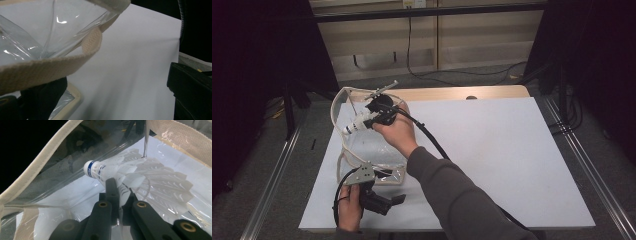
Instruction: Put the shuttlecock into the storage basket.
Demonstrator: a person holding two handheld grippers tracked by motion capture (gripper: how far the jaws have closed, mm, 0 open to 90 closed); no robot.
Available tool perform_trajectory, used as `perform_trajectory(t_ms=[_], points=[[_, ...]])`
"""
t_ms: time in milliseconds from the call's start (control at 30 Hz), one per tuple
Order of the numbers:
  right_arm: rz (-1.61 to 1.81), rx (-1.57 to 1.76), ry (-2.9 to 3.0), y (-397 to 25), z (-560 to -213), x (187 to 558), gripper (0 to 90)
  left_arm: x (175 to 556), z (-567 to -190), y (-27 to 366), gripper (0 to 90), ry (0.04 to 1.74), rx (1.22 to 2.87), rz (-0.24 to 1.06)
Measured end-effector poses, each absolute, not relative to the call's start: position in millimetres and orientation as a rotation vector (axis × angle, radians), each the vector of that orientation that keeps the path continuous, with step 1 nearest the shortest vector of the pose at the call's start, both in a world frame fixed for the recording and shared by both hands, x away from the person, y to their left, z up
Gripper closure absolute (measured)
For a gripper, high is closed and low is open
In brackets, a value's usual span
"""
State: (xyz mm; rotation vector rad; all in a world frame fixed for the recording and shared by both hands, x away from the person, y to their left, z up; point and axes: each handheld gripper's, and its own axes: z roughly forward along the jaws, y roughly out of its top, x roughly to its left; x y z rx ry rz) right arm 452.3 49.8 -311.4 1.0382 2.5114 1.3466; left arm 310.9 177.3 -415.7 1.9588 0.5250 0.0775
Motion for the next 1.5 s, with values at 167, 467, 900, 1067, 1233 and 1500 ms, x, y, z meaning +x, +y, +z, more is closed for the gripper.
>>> perform_trajectory(t_ms=[167, 467, 900, 1067, 1233, 1500], points=[[1.334, 1.030, 2.507, 53.1, -312.0, 453.1, 88.5, 310.8, -415.5, 177.3, 3.0, 0.529, 1.956, 0.078], [1.295, 1.012, 2.505, 56.9, -318.2, 456.0, 88.5, 311.1, -415.8, 177.4, 3.0, 0.522, 1.961, 0.083], [1.281, 0.999, 2.496, 60.5, -320.9, 457.3, 88.5, 310.6, -416.1, 176.6, 3.0, 0.525, 1.956, 0.081], [1.285, 1.003, 2.495, 61.0, -319.0, 455.5, 88.5, 310.2, -416.4, 176.0, 3.0, 0.528, 1.955, 0.079], [1.298, 1.008, 2.494, 62.4, -320.0, 455.6, 88.5, 310.1, -416.3, 176.0, 2.9, 0.528, 1.955, 0.079], [1.280, 1.004, 2.499, 64.2, -324.2, 457.6, 88.5, 310.2, -416.2, 176.2, 2.9, 0.527, 1.954, 0.080]])
